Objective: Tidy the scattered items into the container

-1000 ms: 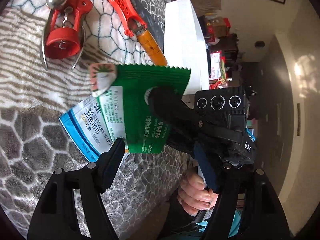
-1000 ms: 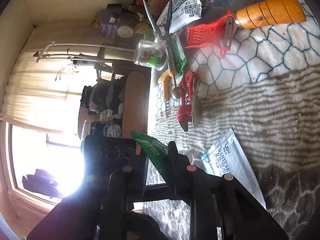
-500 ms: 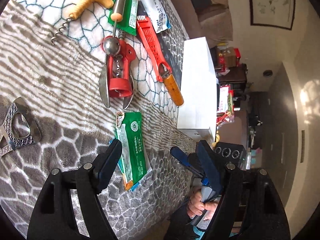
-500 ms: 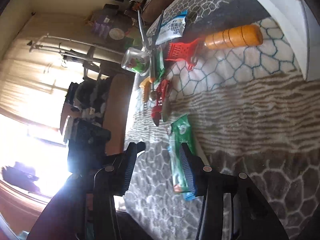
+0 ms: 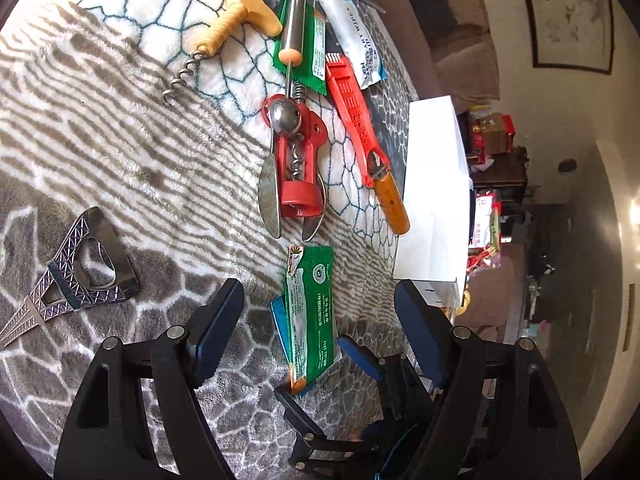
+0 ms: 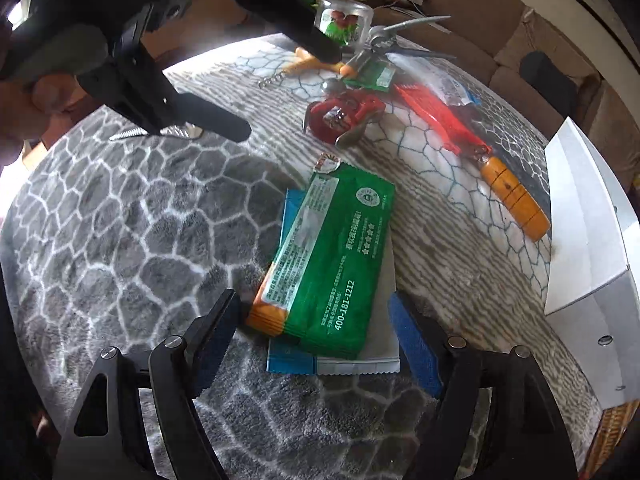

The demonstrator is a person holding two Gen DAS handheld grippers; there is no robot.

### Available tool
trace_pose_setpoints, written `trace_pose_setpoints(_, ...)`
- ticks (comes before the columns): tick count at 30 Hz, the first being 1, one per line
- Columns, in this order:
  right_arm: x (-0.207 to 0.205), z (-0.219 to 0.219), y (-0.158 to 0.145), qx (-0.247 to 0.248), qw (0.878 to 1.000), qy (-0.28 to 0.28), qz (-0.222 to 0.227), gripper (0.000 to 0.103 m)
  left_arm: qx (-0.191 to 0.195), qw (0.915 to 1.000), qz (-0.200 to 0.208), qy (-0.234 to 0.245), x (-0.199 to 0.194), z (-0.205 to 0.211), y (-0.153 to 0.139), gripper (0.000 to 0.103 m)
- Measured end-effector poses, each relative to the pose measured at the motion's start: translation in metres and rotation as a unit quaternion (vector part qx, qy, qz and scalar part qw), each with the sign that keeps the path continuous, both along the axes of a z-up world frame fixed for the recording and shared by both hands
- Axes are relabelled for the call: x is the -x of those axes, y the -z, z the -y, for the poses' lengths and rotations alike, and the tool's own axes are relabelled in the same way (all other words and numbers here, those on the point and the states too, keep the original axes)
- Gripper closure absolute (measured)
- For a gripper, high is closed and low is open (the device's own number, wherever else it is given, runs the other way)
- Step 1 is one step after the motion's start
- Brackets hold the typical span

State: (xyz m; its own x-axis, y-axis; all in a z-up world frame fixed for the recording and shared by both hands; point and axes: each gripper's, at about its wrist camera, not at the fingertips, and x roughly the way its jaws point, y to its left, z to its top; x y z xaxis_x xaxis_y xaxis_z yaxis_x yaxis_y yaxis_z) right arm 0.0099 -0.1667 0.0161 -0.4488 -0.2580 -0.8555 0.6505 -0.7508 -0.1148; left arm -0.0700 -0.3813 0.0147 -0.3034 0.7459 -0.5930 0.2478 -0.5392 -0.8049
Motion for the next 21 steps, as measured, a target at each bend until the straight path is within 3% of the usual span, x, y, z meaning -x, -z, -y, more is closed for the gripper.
trace_pose_setpoints(2, 0.016, -0.015, 0.002, 0.041, 0.998, 0.031, 0.043, 0.023, -0.001, 1.0, 0.0, 0.004, 0.001, -0.002, 0.0, 0.028)
trace_pose_setpoints(5, 0.027, -0.033, -0.004, 0.082, 0.993, 0.055, 0.063, 0.044, 0.003, 0.9998, 0.0, 0.018, 0.002, -0.009, 0.0, 0.028)
trace_pose_setpoints(6, 0.033, -0.041, -0.007, 0.113, 0.987, 0.065, 0.092, 0.043, 0.004, 0.9997, 0.0, 0.023, 0.002, -0.011, -0.001, 0.028)
trace_pose_setpoints(7, 0.042, -0.052, -0.009, 0.152, 0.977, 0.082, 0.124, 0.043, 0.004, 0.9996, -0.001, 0.027, 0.003, -0.013, -0.001, 0.028)
trace_pose_setpoints(9, 0.059, -0.078, -0.008, 0.235, 0.946, 0.129, 0.184, 0.044, 0.004, 0.9995, 0.0, 0.03, 0.003, -0.016, -0.001, 0.028)
trace_pose_setpoints(10, 0.065, -0.091, -0.005, 0.28, 0.924, 0.154, 0.212, 0.044, 0.005, 0.9995, 0.002, 0.03, 0.003, -0.016, -0.001, 0.028)
trace_pose_setpoints(12, 0.074, -0.117, 0.004, 0.381, 0.86, 0.204, 0.271, 0.043, 0.005, 0.9995, 0.002, 0.033, 0.004, -0.018, -0.001, 0.028)
trace_pose_setpoints(13, 0.076, -0.13, 0.012, 0.432, 0.818, 0.231, 0.301, 0.043, 0.004, 0.9994, 0.003, 0.035, 0.004, -0.02, 0.0, 0.027)
trace_pose_setpoints(16, 0.072, -0.158, 0.041, 0.555, 0.678, 0.292, 0.384, 0.043, 0.007, 0.999, 0.007, 0.044, 0.005, -0.029, 0.001, 0.027)
trace_pose_setpoints(17, 0.067, -0.164, 0.049, 0.574, 0.644, 0.31, 0.399, 0.04, 0.006, 0.9988, 0.007, 0.049, 0.006, -0.033, 0.001, 0.027)
trace_pose_setpoints(19, 0.054, -0.177, 0.063, 0.597, 0.587, 0.345, 0.425, 0.03, 0.004, 0.9981, 0.006, 0.06, 0.008, -0.044, 0.0, 0.027)
trace_pose_setpoints(20, 0.047, -0.184, 0.067, 0.603, 0.565, 0.363, 0.431, 0.029, 0.003, 0.9977, 0.005, 0.068, 0.009, -0.05, -0.001, 0.027)
trace_pose_setpoints(21, 0.041, -0.192, 0.068, 0.608, 0.551, 0.376, 0.43, 0.029, 0.003, 0.9972, 0.002, 0.074, 0.01, -0.057, -0.003, 0.027)
